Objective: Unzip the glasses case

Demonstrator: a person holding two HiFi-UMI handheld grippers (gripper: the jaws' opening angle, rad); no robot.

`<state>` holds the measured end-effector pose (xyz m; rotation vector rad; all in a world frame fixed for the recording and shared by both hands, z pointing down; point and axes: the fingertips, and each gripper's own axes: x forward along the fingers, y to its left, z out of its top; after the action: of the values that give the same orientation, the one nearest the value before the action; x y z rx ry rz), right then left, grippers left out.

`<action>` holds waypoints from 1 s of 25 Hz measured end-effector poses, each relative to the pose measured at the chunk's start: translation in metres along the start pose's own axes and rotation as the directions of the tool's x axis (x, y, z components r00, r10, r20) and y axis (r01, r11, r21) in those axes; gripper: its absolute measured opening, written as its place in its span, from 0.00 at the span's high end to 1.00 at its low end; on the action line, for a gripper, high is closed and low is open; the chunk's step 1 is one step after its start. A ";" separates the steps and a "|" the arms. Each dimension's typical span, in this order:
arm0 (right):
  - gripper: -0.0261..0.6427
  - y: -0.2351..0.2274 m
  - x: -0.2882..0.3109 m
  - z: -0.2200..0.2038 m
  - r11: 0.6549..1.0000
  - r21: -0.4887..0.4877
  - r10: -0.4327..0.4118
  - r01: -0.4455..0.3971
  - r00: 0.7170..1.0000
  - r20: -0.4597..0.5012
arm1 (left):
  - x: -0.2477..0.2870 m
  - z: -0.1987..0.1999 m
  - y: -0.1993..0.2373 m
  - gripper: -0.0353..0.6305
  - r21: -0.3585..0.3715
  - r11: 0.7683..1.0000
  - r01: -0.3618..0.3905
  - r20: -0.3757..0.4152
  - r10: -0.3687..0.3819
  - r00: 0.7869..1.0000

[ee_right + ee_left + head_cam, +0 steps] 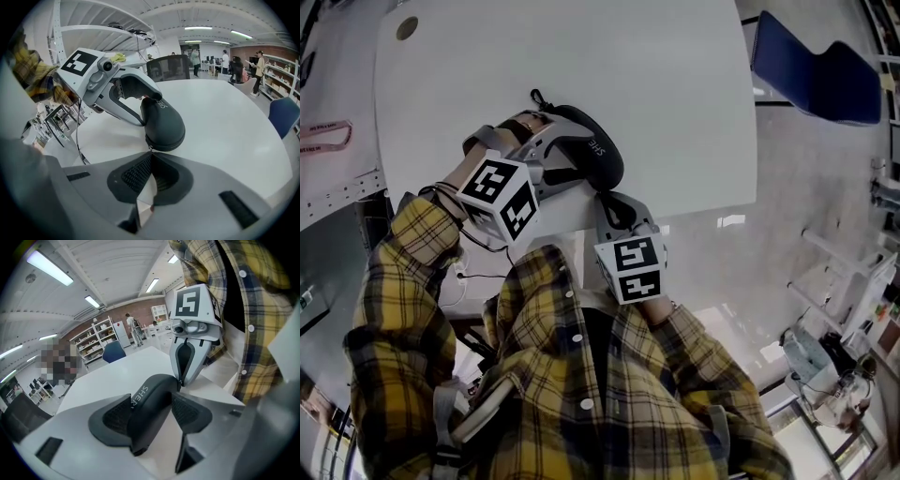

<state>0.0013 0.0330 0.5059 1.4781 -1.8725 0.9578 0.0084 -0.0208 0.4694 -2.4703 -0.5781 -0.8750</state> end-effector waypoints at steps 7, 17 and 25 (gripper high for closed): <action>0.96 -0.010 -0.004 0.005 0.992 -0.122 -0.020 0.014 0.999 -0.051 | -0.009 -0.005 0.004 0.56 -0.005 1.000 -0.009 0.005 0.009 1.000; 0.96 -0.060 0.015 -0.001 0.968 -0.244 0.028 -0.054 0.993 -0.111 | 0.018 -0.017 0.006 0.56 -0.024 1.000 -0.007 0.007 0.007 1.000; 0.96 -0.075 0.029 0.028 0.831 -0.520 0.109 -0.198 0.974 -0.197 | 0.018 -0.018 0.012 0.56 -0.044 0.999 -0.022 -0.001 0.022 1.000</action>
<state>0.0678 -0.0167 0.5264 0.8965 -1.9492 0.5249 0.0185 -0.0357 0.4903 -2.5112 -0.5354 -0.8893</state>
